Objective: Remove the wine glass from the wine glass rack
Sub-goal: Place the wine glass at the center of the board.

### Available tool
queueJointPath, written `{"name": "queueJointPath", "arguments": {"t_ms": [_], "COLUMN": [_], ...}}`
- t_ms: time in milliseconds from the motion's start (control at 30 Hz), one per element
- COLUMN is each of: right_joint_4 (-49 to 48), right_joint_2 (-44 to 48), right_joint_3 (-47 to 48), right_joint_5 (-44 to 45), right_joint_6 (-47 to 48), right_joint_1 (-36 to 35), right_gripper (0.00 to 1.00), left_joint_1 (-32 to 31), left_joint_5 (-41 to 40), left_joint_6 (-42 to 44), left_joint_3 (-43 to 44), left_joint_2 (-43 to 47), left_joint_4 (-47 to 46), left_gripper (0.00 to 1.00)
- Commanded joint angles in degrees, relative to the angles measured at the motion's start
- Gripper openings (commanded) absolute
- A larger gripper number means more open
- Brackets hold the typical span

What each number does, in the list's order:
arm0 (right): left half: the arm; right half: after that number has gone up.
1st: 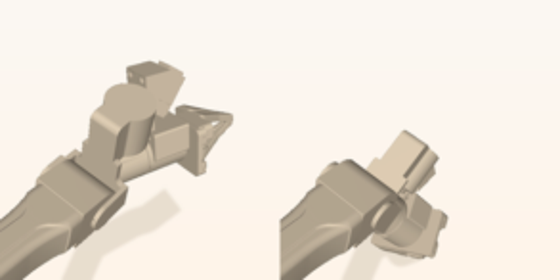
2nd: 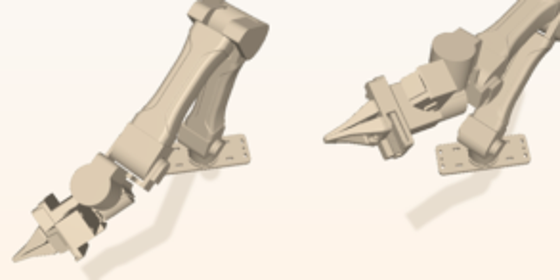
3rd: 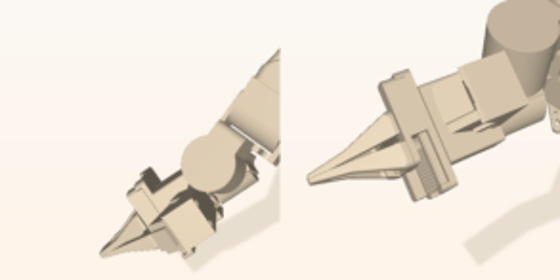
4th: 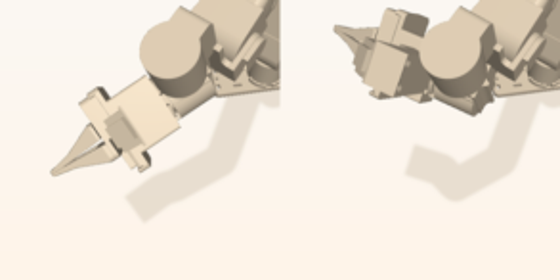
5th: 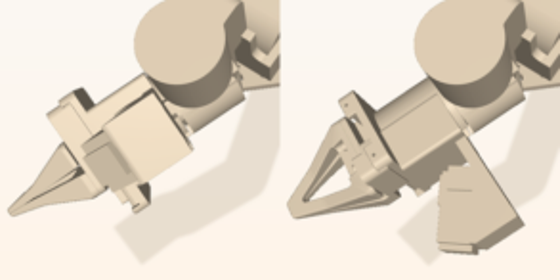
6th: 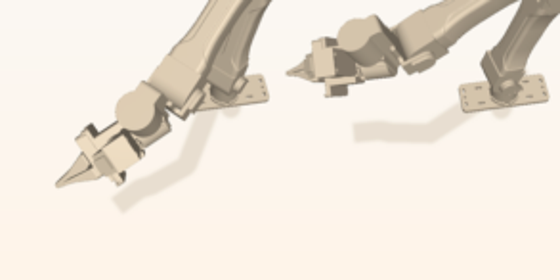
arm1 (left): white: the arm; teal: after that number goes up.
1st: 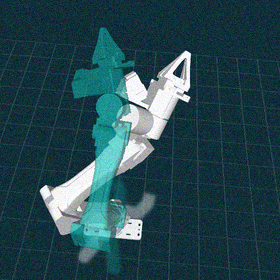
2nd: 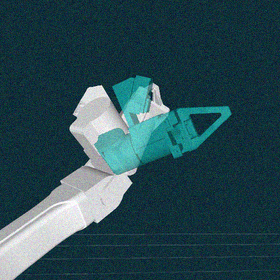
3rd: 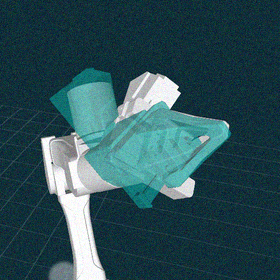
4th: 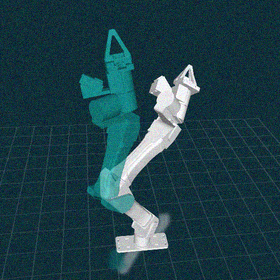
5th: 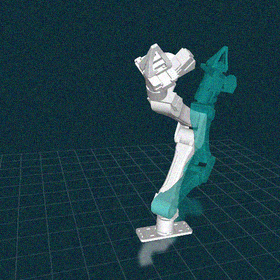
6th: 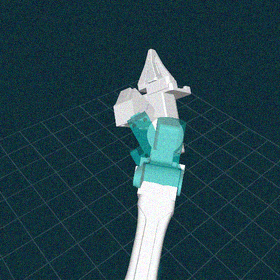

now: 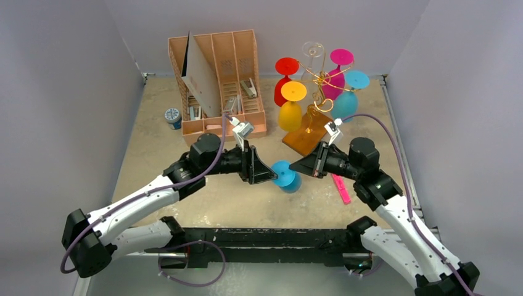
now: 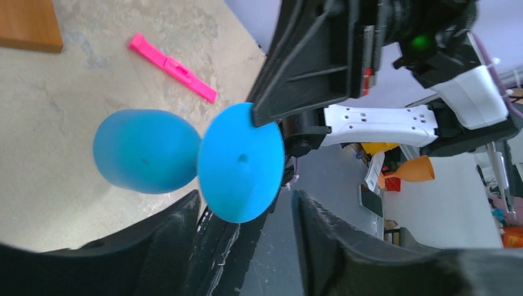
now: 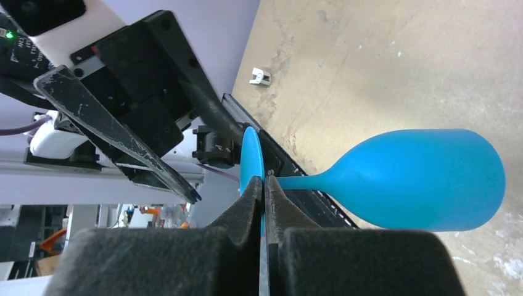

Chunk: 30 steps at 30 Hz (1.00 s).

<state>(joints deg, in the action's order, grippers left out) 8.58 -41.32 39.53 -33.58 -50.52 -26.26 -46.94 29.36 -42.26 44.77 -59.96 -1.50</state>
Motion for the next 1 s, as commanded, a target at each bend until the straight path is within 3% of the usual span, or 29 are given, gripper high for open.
{"name": "queueJointPath", "arguments": {"t_ms": [0, 100, 233, 333, 467, 533, 567, 700, 767, 967], "right_joint_4": [-6.9, -8.3, -11.5, -11.5, -13.3, -14.4, -14.7, -14.5, -12.8, -10.3], "right_joint_2": [-1.1, -1.4, -2.4, -1.7, -1.2, -1.7, -2.0, -2.9, -2.7, -2.3], "right_joint_3": [2.3, 2.2, 1.7, 1.2, 0.2, 0.1, 0.2, 1.0, 1.3, 1.3], "right_joint_5": [-0.1, -1.6, -3.5, -3.4, -4.2, -5.9, -6.9, -11.4, -12.6, -15.9], "right_joint_6": [2.4, 2.5, 2.1, 2.6, 2.1, 1.9, 1.9, 3.4, 5.1, 7.5], "right_joint_1": [-1.9, -2.3, -2.8, -2.8, -2.9, -2.9, -2.9, -3.1, -3.3, -4.1], "right_gripper": [0.00, 0.00, 0.00, 0.00, 0.00, 0.00, 0.04, 0.42, 0.52, 0.53], "left_joint_1": [-0.1, -0.1, -0.1, -0.1, -0.1, -0.1, -0.1, -0.1, -0.1, -0.1], "left_joint_5": [1.2, 3.2, 4.5, 4.8, 4.5, 4.2, 4.1, 3.5, 2.8, 0.5], "left_joint_6": [-0.2, -0.9, -1.8, -1.6, -1.0, -0.6, -0.4, 0.8, 1.1, 2.2], "left_joint_3": [-0.2, -1.5, -2.4, -2.3, -2.5, -2.5, -2.5, -2.5, -2.7, -2.9], "left_joint_2": [3.4, 3.6, 3.1, 2.8, 3.2, 3.6, 3.8, 5.8, 7.1, 9.9], "left_joint_4": [-3.0, -4.2, -6.1, -6.2, -5.8, -5.7, -5.8, -4.8, -4.5, -3.2], "left_gripper": [0.49, 0.46, 0.27, 0.21, 0.00, 0.00, 0.00, 0.00, 0.00, 0.00]}}
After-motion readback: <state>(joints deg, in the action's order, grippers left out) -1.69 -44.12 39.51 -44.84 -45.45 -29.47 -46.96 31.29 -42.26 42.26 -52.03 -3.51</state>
